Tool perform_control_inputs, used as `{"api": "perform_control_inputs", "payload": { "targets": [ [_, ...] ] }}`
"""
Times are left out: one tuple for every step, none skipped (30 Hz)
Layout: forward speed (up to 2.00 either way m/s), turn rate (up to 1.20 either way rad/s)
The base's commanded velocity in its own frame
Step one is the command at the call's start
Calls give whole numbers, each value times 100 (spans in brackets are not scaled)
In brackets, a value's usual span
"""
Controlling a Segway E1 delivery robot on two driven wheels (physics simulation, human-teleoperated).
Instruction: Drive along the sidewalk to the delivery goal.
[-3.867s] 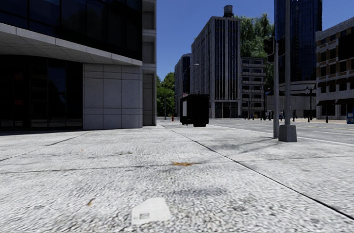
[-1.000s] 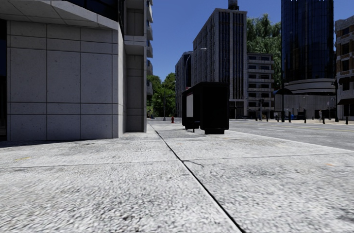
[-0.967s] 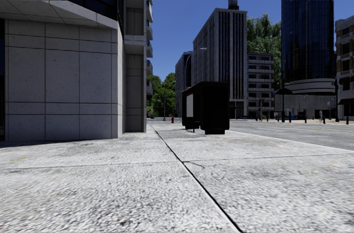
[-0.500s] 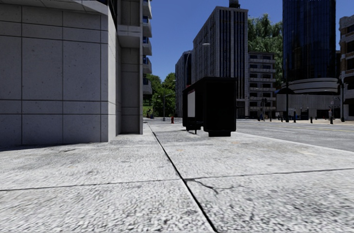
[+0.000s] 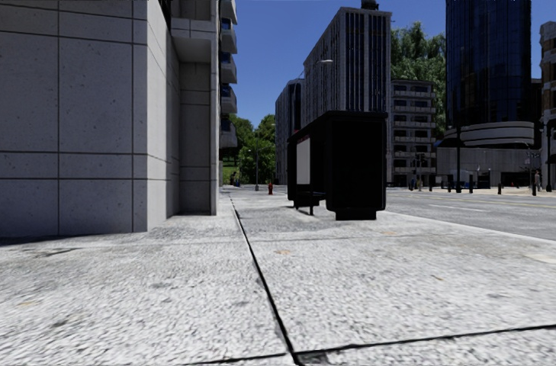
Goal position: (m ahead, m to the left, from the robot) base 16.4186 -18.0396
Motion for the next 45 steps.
{"api": "perform_control_inputs", "payload": {
  "targets": [
    [200,0],
    [200,0],
    [200,0],
    [200,0],
    [200,0],
    [200,0],
    [200,0],
    [200,0],
    [200,0],
    [200,0],
    [200,0],
    [200,0],
    [200,0],
    [200,0],
    [200,0],
    [200,0],
    [200,0],
    [200,0],
    [200,2],
    [200,6],
    [200,6],
    [200,8],
    [200,11],
    [200,16],
    [200,21],
    [200,21],
    [200,25],
    [200,26],
    [200,26],
    [200,26],
    [200,26],
    [200,27],
    [200,27],
    [200,27],
    [200,27],
    [200,27],
    [200,25],
    [200,20],
    [200,20],
    [200,19],
    [200,19],
    [200,19],
    [200,19],
    [200,19],
    [200,19]
  ]
}}
